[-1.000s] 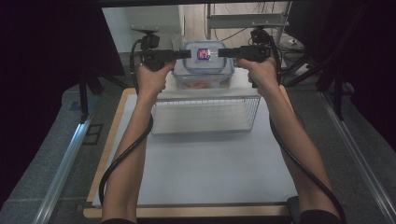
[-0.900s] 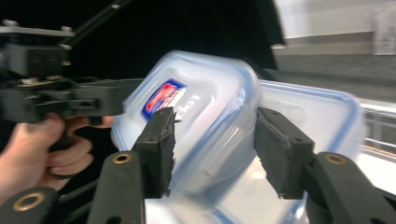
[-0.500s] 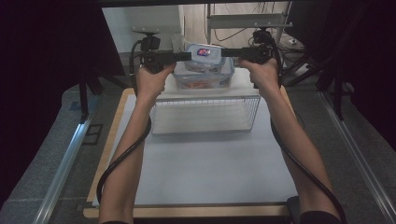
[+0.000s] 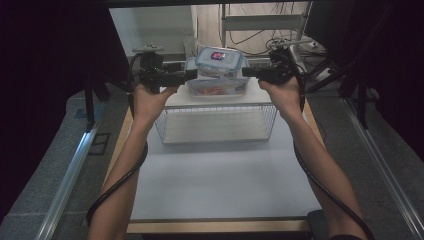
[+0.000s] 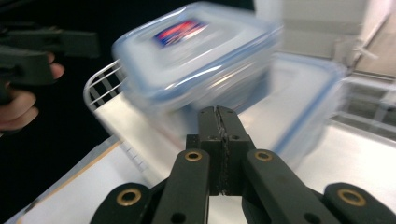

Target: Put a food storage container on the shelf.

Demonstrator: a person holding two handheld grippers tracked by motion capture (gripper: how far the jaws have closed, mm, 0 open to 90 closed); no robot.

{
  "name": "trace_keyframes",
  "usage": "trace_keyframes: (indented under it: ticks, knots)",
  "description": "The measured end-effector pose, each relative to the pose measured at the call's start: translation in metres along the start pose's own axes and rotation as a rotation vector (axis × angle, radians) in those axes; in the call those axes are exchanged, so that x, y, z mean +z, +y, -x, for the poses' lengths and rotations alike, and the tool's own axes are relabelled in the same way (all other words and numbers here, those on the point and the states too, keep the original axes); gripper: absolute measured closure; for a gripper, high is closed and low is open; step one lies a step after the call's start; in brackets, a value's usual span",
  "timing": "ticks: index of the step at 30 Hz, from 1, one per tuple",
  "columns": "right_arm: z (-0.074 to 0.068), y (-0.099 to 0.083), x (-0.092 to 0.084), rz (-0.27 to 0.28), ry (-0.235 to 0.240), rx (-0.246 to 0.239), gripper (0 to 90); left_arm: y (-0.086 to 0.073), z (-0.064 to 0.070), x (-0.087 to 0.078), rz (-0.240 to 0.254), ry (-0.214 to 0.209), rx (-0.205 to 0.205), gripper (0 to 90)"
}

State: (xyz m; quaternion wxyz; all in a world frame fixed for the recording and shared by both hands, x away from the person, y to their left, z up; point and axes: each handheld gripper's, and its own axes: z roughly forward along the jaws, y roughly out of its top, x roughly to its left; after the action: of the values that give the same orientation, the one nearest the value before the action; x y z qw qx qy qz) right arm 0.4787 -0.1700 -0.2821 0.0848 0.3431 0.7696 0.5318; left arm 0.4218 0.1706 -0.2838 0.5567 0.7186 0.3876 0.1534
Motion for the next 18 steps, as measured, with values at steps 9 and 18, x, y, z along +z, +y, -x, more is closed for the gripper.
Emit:
trace_keyframes:
  ticks: [9,18]
  knots:
    - [-0.026,-0.011,0.011,-0.026,0.037,-0.078,89.2,-0.015,0.004,-0.008,0.002,-0.003,0.011,20.5]
    - [-0.016,-0.005,0.019,-0.021,0.005,-0.054,88.6,-0.023,0.004,-0.011,-0.007,-0.007,0.015,20.4]
